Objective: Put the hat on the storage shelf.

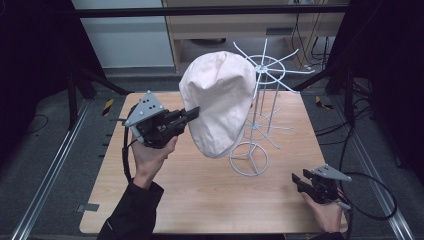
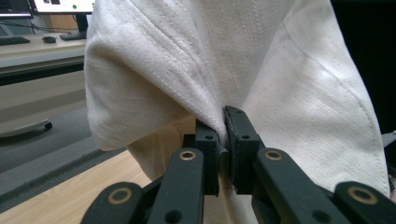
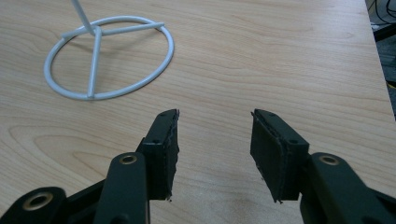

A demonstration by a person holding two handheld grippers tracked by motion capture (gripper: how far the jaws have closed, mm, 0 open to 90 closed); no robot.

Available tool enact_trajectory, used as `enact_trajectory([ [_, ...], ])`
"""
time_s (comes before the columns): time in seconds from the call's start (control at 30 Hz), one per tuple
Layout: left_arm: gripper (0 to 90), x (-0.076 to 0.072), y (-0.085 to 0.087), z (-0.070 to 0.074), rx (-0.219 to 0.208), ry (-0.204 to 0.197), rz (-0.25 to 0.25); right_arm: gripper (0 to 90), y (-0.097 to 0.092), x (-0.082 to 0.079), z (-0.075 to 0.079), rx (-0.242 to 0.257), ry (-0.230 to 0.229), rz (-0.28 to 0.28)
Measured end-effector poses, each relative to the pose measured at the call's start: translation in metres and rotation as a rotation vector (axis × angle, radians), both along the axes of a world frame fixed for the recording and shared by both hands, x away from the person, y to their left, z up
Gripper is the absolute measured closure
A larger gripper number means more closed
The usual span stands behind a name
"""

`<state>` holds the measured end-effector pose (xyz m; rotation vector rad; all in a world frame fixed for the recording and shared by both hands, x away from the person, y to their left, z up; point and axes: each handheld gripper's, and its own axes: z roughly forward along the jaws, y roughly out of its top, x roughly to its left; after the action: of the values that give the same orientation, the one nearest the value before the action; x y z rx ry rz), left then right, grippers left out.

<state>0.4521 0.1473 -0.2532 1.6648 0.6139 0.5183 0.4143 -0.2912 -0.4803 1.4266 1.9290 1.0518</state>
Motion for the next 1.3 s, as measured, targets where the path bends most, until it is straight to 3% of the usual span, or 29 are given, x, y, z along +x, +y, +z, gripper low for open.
enact_trajectory([
  [0.57, 82.1, 0.002, -0.017, -0.022, 0.037, 0.028, -0.002, 50.4, 0.0, 0.001, -0.001, -0.009, -0.004, 0.003],
  [0.8, 75.1, 0.002, -0.019, -0.027, 0.029, 0.024, 0.006, 50.3, 0.0, 0.0, -0.001, -0.005, -0.002, 0.001],
  [1.0, 62.8, -0.001, -0.016, -0.031, 0.003, 0.026, 0.007, 50.0, 0.0, 0.001, -0.001, -0.006, -0.003, 0.0],
  [1.3, 53.0, -0.01, -0.009, -0.034, 0.007, 0.01, 0.027, 49.5, 0.0, 0.001, -0.001, -0.007, -0.002, -0.001],
])
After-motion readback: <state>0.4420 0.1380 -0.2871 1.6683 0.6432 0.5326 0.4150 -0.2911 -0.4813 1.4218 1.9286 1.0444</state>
